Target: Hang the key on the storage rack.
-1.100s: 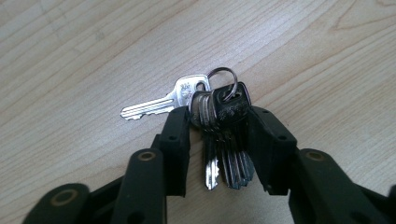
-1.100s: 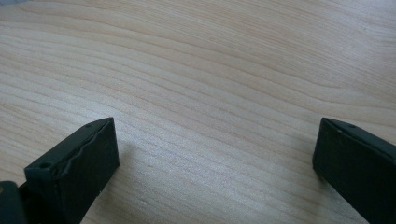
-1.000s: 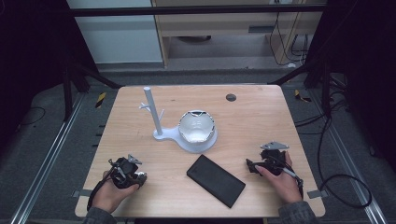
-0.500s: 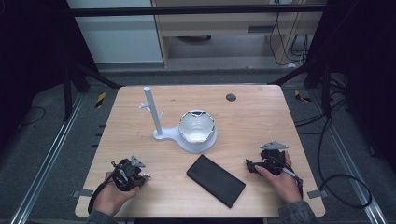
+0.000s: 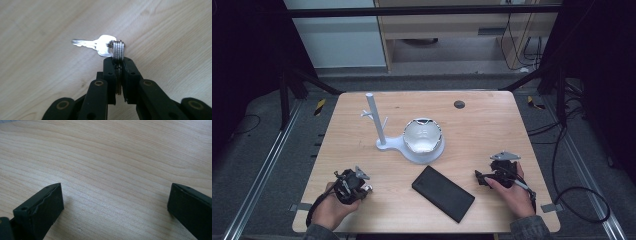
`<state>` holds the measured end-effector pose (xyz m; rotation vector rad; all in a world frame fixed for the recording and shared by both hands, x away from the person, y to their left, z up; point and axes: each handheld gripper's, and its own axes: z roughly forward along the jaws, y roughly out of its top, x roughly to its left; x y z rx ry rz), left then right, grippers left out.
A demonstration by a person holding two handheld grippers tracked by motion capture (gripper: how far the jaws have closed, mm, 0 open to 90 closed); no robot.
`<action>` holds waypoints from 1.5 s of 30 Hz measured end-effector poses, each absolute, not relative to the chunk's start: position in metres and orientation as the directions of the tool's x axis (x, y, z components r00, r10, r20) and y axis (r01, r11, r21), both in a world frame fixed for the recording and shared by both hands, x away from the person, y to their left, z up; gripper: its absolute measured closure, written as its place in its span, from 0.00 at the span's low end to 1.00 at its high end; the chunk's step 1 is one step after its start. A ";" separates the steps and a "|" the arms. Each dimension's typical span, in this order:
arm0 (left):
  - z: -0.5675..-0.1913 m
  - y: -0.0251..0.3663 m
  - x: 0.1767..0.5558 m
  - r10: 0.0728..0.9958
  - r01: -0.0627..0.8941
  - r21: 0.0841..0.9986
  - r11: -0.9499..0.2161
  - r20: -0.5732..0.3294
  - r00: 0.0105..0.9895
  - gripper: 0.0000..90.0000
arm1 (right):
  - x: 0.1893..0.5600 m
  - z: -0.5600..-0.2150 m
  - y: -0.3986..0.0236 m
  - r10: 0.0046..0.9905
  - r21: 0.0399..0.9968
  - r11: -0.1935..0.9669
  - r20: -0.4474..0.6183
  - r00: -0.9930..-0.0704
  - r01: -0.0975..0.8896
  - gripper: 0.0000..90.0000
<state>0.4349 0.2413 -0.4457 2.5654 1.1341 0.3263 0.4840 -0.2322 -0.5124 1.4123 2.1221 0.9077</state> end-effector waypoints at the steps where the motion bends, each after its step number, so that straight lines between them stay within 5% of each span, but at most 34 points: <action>1: -0.438 0.243 0.437 0.746 0.673 0.376 -0.637 0.084 0.660 0.92 | 0.484 -0.512 -0.232 0.922 0.722 0.266 0.003 -0.387 0.639 0.01; 22: -0.297 0.290 0.498 0.784 0.671 0.422 -0.610 0.198 0.588 0.92 | 0.480 -0.513 -0.230 0.929 0.723 0.262 -0.008 -0.371 0.640 0.01; 45: -0.254 0.275 0.539 0.764 0.639 0.439 -0.632 0.215 0.608 0.92 | 0.462 -0.513 -0.227 0.941 0.725 0.235 -0.002 -0.339 0.648 0.01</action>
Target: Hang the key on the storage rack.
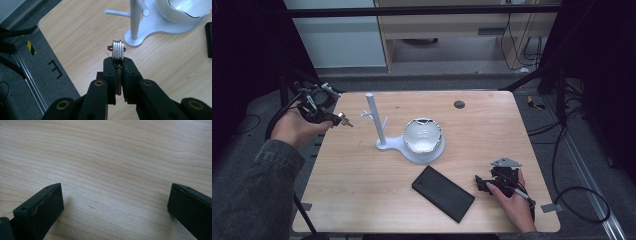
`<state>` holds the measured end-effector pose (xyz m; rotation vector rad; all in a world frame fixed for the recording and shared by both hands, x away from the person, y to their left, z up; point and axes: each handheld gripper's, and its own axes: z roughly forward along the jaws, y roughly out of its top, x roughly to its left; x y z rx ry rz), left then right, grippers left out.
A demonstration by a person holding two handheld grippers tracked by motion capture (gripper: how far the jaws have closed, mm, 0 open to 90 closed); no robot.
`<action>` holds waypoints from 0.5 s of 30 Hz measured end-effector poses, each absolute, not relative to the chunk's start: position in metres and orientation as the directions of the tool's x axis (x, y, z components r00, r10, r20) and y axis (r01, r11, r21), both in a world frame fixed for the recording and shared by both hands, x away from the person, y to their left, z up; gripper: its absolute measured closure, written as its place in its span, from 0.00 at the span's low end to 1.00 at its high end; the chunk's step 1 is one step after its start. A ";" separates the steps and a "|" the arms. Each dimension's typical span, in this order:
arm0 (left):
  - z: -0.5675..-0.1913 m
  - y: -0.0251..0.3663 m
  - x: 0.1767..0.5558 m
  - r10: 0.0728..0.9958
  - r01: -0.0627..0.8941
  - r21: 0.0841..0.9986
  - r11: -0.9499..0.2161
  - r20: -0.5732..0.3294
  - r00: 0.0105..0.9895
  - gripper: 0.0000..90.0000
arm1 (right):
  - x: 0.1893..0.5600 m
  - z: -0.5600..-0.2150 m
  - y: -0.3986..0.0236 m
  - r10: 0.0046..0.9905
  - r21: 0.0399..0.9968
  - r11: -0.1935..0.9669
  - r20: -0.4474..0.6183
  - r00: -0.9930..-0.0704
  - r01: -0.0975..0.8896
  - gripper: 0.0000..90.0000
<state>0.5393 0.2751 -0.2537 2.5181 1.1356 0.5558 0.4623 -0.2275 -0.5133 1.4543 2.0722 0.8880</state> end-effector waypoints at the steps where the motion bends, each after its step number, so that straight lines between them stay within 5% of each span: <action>1: -0.253 0.274 0.540 0.765 0.640 0.439 -0.631 0.214 0.607 0.92 | 0.462 -0.513 -0.227 0.941 0.725 0.235 -0.001 -0.339 0.648 0.01; 15: -0.252 0.259 0.546 0.747 0.622 0.435 -0.650 0.216 0.629 0.92 | 0.462 -0.513 -0.228 0.940 0.726 0.234 0.000 -0.340 0.647 0.01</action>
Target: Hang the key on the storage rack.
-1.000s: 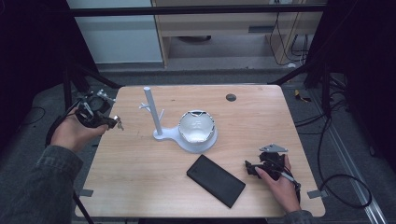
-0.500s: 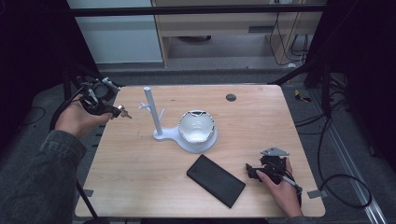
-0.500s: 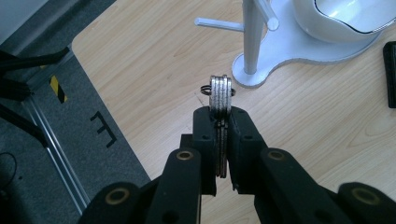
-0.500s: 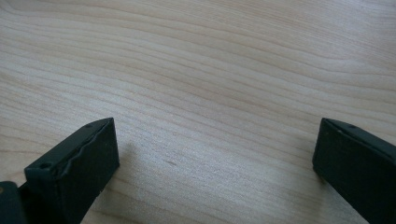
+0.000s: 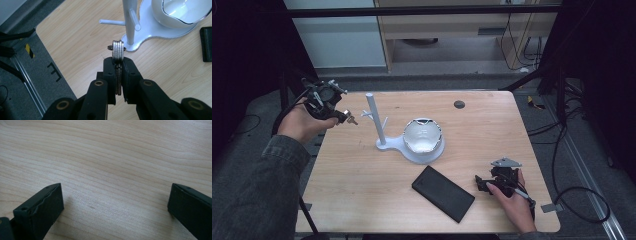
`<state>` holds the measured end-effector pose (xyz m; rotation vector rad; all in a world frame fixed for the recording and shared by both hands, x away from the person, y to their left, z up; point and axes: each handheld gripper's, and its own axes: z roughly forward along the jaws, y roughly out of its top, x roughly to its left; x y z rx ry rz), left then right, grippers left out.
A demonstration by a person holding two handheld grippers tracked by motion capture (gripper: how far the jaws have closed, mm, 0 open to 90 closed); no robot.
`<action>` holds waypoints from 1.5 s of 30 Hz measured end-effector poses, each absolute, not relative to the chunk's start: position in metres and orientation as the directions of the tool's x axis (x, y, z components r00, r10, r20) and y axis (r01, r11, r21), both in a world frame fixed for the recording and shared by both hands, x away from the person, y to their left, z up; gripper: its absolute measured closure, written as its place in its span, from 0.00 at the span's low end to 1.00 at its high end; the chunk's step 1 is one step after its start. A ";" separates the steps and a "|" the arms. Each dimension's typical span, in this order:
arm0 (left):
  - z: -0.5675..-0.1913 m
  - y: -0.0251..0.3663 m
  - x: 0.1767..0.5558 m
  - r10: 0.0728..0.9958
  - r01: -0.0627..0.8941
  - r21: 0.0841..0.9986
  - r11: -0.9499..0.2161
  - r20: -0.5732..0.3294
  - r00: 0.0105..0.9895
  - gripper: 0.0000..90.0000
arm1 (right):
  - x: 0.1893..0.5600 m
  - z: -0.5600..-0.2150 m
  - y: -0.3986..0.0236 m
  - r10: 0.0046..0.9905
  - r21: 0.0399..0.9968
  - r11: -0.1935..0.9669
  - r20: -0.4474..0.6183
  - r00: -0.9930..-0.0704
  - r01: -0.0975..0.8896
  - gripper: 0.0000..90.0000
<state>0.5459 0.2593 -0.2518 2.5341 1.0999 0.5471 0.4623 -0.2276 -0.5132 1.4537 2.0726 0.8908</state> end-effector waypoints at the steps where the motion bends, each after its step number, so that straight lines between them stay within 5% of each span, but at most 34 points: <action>1: -0.252 0.258 0.546 0.744 0.621 0.434 -0.653 0.214 0.633 0.92 | 0.462 -0.513 -0.228 0.940 0.726 0.235 -0.001 -0.340 0.647 0.01; 45: -0.257 0.234 0.558 0.722 0.598 0.430 -0.676 0.227 0.654 0.92 | 0.462 -0.513 -0.228 0.937 0.724 0.244 -0.005 -0.349 0.646 0.01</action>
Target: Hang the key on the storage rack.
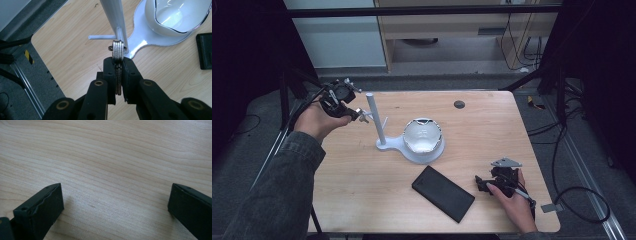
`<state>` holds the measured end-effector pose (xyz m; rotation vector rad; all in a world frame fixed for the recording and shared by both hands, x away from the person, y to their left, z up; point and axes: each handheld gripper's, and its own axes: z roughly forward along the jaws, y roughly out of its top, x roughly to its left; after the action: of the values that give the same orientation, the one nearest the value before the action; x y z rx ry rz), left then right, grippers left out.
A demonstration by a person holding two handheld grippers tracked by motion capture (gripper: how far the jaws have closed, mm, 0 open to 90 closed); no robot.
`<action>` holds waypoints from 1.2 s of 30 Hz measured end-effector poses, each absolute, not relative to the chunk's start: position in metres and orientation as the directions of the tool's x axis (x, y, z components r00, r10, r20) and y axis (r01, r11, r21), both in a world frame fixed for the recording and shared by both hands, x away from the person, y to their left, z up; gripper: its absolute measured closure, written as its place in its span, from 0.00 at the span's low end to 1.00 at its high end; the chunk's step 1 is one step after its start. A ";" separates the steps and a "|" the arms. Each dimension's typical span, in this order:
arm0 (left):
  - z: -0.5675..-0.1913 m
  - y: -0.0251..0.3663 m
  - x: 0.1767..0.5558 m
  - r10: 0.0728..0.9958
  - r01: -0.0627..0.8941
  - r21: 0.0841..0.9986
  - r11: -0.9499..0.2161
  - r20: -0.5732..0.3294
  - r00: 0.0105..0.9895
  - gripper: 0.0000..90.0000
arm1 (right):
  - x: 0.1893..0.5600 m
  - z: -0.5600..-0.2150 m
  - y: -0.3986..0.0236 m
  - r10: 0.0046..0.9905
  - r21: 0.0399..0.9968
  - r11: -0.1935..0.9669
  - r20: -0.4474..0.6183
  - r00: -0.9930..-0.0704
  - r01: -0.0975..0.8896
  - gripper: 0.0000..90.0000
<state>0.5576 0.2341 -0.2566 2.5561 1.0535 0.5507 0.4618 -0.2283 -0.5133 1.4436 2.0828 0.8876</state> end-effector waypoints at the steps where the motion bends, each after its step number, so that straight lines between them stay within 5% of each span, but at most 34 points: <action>1: -0.257 0.235 0.558 0.721 0.598 0.429 -0.677 0.229 0.654 0.92 | 0.462 -0.513 -0.228 0.937 0.724 0.243 -0.004 -0.349 0.646 0.01; 24: -0.266 0.237 0.560 0.729 0.602 0.443 -0.665 0.210 0.651 0.91 | 0.462 -0.513 -0.228 0.937 0.724 0.243 -0.004 -0.349 0.646 0.01; 30: -0.259 0.240 0.549 0.724 0.567 0.492 -0.661 0.220 0.653 0.70 | 0.462 -0.513 -0.228 0.937 0.724 0.244 -0.004 -0.349 0.646 0.01; 36: -0.252 0.237 0.532 0.705 0.525 0.519 -0.675 0.241 0.667 0.63 | 0.462 -0.513 -0.228 0.937 0.723 0.243 -0.004 -0.349 0.646 0.01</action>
<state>0.5321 0.2369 -0.2518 2.4752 0.9631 0.6029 0.4618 -0.2283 -0.5133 1.4449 2.0827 0.8876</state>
